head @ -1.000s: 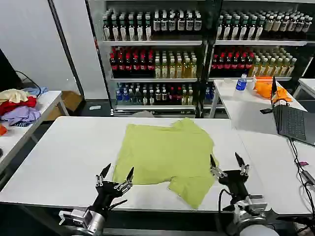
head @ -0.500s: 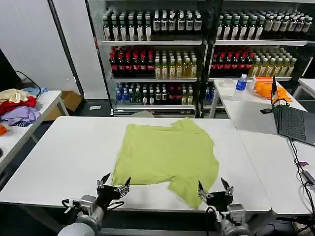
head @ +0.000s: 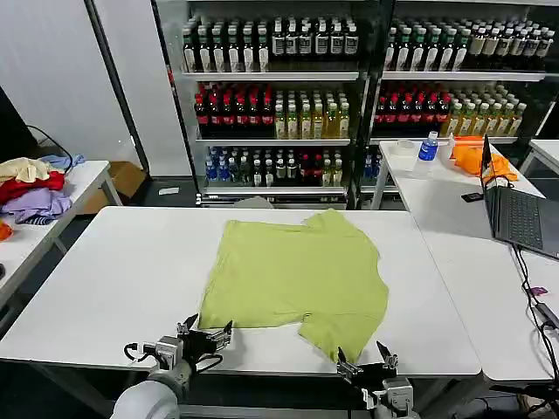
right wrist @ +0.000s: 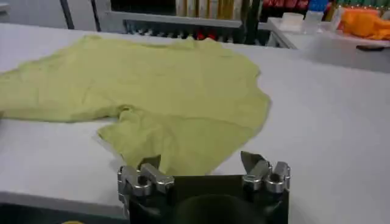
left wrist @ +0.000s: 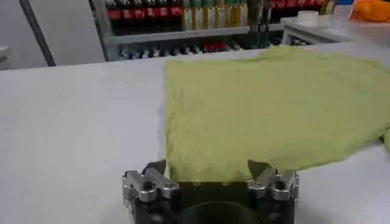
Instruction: Fold and organize the clothes.
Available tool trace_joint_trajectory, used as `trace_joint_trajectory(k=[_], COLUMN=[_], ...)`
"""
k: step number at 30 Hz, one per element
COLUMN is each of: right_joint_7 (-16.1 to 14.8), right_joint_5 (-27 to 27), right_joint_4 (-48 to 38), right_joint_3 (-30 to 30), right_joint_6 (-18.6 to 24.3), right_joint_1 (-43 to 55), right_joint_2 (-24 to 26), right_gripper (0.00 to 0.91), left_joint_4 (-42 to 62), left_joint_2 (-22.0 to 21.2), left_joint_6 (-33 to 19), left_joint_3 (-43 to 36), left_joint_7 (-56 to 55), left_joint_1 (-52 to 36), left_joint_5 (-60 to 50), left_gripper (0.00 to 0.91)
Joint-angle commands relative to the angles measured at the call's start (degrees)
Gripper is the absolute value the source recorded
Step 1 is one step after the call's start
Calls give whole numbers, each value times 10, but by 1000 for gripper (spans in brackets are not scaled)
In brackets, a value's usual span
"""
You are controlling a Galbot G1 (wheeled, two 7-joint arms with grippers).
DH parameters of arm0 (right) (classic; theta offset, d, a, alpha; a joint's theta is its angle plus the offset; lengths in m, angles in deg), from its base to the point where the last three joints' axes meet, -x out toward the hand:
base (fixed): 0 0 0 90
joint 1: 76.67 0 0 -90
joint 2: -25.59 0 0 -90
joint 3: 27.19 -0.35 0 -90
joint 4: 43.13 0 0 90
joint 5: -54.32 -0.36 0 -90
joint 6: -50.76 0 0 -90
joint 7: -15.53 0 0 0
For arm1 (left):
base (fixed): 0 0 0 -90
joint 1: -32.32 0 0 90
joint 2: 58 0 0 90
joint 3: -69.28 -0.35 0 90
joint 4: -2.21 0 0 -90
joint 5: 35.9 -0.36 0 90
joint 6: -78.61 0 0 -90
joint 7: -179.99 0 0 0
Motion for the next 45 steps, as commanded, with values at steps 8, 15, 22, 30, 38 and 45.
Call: trace_joint_trajectory(k=[8, 15, 22, 30, 38, 45], right_joint_7=[20, 21, 23, 21, 11, 2], right_joint_5=[-3, -6, 0, 50, 56, 51], right_joint_4=[-14, -8, 15, 57, 135, 180], right_joint_3=[16, 16, 0, -28, -79, -131], right_joint_6=[-6, -6, -3, 28, 33, 38], right_joint_1=[-5, -9, -23, -59, -99, -116], right_joint_2=[-8, -9, -13, -17, -16, -12], right_gripper=[0, 0, 0, 0, 0, 0], left_joint_4=[34, 14, -11, -61, -120, -179], left_joint_2=[3, 4, 1, 1, -5, 4], left_joint_6=[13, 12, 8, -6, -20, -21], left_joint_3=[-7, 2, 7, 23, 38, 69], left_joint_7=[-15, 2, 16, 28, 25, 21], left_joint_1=[-19, 1, 15, 59, 103, 131], left_joint_5=[23, 22, 29, 26, 33, 55], left_gripper=[171, 81, 40, 30, 30, 30])
